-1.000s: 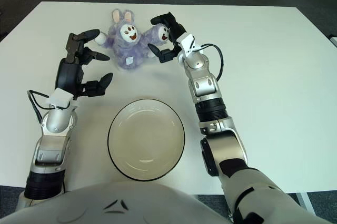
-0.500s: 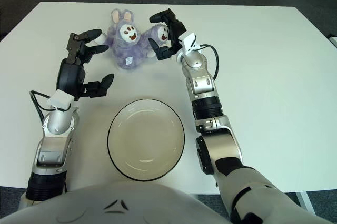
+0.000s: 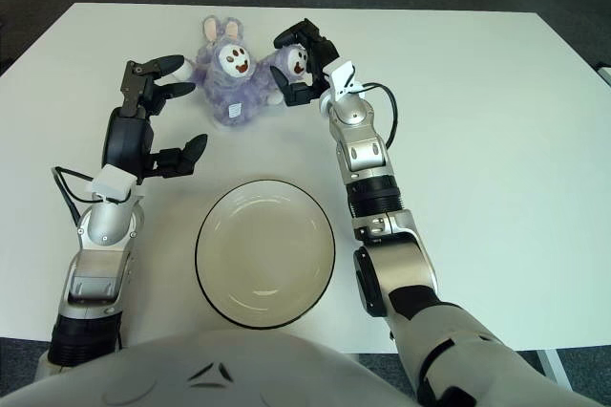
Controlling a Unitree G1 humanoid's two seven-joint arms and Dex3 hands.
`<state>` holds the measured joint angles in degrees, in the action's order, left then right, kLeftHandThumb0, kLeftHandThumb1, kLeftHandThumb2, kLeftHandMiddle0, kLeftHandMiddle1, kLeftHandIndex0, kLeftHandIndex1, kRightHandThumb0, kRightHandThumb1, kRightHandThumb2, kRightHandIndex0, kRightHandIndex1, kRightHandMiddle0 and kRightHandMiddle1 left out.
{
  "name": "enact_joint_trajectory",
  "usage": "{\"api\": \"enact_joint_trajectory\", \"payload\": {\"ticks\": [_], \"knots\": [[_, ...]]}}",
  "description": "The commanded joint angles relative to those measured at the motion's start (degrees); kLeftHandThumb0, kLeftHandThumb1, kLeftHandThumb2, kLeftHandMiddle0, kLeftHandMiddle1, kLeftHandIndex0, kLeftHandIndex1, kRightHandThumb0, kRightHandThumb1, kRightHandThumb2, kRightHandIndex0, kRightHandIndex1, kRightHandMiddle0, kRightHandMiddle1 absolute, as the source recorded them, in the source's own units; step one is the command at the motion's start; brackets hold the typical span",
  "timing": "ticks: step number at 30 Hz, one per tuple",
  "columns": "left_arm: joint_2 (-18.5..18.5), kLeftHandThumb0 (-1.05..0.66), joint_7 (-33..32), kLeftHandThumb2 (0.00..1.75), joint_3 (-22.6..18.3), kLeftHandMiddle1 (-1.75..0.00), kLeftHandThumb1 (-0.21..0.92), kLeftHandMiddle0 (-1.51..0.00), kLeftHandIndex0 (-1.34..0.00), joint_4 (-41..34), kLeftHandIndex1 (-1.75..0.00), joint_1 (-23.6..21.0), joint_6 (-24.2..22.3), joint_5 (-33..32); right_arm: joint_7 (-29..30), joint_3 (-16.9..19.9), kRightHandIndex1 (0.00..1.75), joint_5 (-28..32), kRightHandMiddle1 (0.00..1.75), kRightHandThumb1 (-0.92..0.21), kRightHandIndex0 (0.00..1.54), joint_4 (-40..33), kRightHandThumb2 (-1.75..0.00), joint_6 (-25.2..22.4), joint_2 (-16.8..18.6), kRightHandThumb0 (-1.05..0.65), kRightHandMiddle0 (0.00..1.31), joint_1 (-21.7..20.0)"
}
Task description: Put the doll into the plate.
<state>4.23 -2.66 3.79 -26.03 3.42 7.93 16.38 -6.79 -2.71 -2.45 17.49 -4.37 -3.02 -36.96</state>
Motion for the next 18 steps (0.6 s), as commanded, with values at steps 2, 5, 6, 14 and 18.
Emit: {"api": "enact_joint_trajectory", "payload": {"ticks": [2,5,6,14,18], "knots": [[-0.11,-0.75,-0.58,0.81,0.1,-0.9,0.56,-0.27,0.0,-0.53,-1.09,0.46,0.93,0.59,1.1,-0.04,1.41,-0.77,1.66,-0.49,0.49,0.78,-0.98,3.08,-0.05,-0.08,0.5,-0.34],[-0.17,-0.76,-0.61,0.8,0.08,-0.89,0.56,-0.27,0.0,-0.62,-1.1,0.58,0.76,0.61,1.78,-0.37,1.41,-1.77,1.66,-0.42,0.57,0.99,-1.06,3.88,-0.22,-0.03,0.53,-0.27],[-0.19,-0.76,-0.63,0.8,0.1,-0.89,0.56,-0.27,0.0,-0.62,-1.1,0.56,0.7,0.66,1.88,-0.38,1.41,-1.91,1.66,-0.41,0.59,1.09,-1.08,4.01,-0.25,-0.02,0.53,-0.29],[0.06,-0.78,-0.38,0.74,0.02,-1.45,0.62,-0.55,0.0,-0.84,-1.13,0.47,0.55,0.77,3.2,0.52,1.49,-1.06,1.6,-0.28,0.7,0.35,-1.23,1.84,0.86,0.0,0.58,-0.16],[0.17,-0.79,-0.33,0.72,-0.12,-1.68,0.63,-0.81,0.0,-0.71,-1.14,0.28,0.75,0.6,3.74,0.58,1.51,-1.03,1.59,-0.25,0.72,-0.05,-1.26,0.78,1.06,0.0,0.59,-0.17]]}}
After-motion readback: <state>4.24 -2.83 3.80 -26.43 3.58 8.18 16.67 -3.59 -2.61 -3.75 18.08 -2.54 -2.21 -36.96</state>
